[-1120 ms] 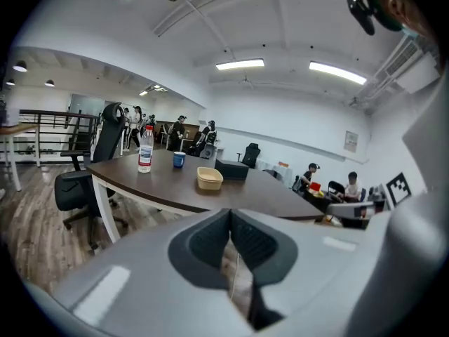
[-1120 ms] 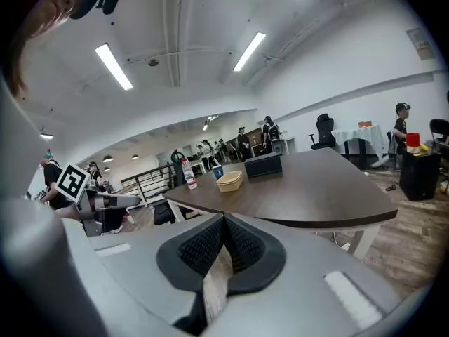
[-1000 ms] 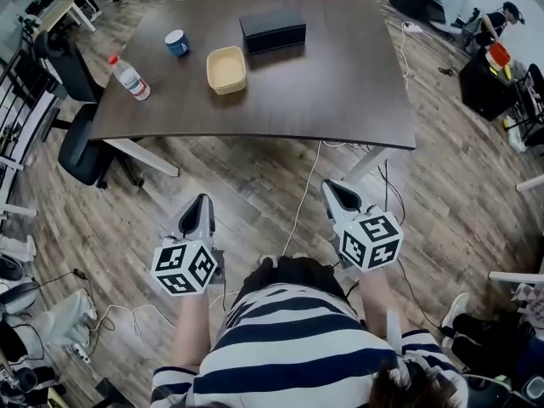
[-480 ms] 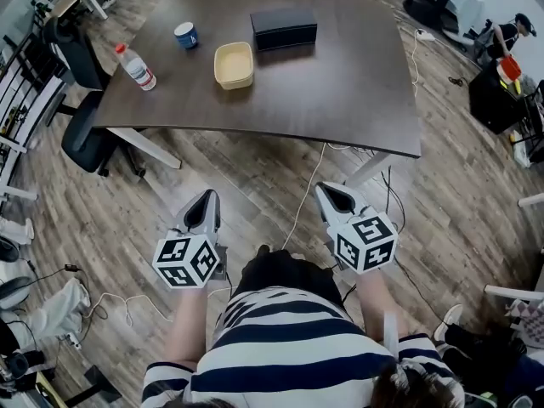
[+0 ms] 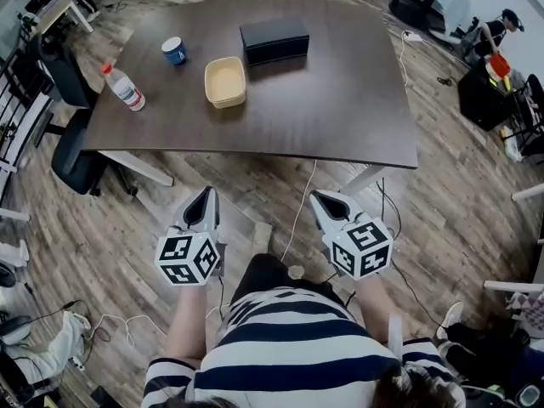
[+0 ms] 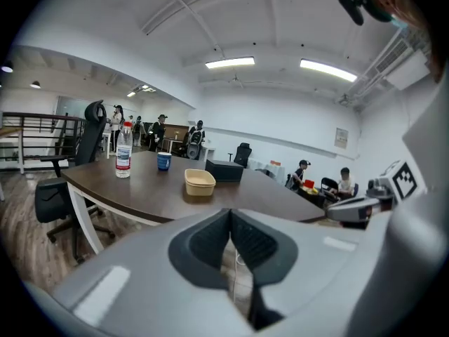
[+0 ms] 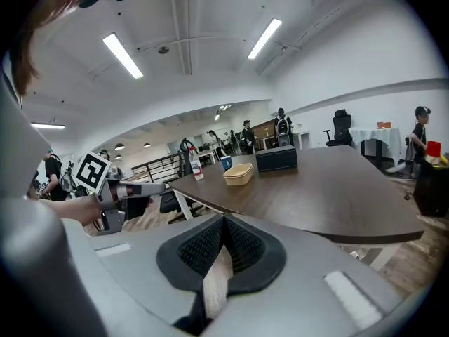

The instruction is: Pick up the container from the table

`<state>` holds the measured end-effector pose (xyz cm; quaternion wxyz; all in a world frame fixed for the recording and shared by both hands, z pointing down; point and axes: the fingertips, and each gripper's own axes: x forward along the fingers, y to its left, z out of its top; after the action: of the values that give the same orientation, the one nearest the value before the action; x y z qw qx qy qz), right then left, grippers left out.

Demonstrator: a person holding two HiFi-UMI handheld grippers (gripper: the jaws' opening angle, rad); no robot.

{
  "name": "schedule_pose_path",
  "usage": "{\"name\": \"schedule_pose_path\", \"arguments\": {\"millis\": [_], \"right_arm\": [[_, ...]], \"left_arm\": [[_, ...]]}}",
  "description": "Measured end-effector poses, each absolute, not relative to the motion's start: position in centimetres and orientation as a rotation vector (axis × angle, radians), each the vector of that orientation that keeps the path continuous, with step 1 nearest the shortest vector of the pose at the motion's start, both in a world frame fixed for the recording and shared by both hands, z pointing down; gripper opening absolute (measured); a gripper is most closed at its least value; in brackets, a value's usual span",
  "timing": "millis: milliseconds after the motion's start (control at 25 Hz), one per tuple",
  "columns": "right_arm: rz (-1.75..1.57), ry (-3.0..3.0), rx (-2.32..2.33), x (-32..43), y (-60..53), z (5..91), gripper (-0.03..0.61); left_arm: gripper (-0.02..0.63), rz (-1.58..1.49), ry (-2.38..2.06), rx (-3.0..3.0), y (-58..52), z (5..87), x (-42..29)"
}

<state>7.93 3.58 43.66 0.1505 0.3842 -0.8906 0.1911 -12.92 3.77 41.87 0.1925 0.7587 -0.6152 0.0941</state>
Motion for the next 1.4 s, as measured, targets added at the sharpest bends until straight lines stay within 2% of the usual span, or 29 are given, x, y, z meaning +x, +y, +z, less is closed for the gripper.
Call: {"name": "schedule_pose_path", "arguments": {"millis": [320,840,1400], "right_arm": [[0.562,-2.526,1.125,4.6,-1.8,43.4,-0.005],[0.637,-2.501,1.071,-0.9,-7.6,45.0,-0.005],[0.708,-2.416,1.007,-5.0,-12.4,48.5,-0.005]], "left_arm": [[0.000,0.266,-1.601,2.223,-2.3,42.1,-13.9],[0.000,0.618,-1.498,2.380,-10.0,43.8,-16.5],[0.000,0.810,-1.366,2.458,-17.6,46.4,-19.1]]}}
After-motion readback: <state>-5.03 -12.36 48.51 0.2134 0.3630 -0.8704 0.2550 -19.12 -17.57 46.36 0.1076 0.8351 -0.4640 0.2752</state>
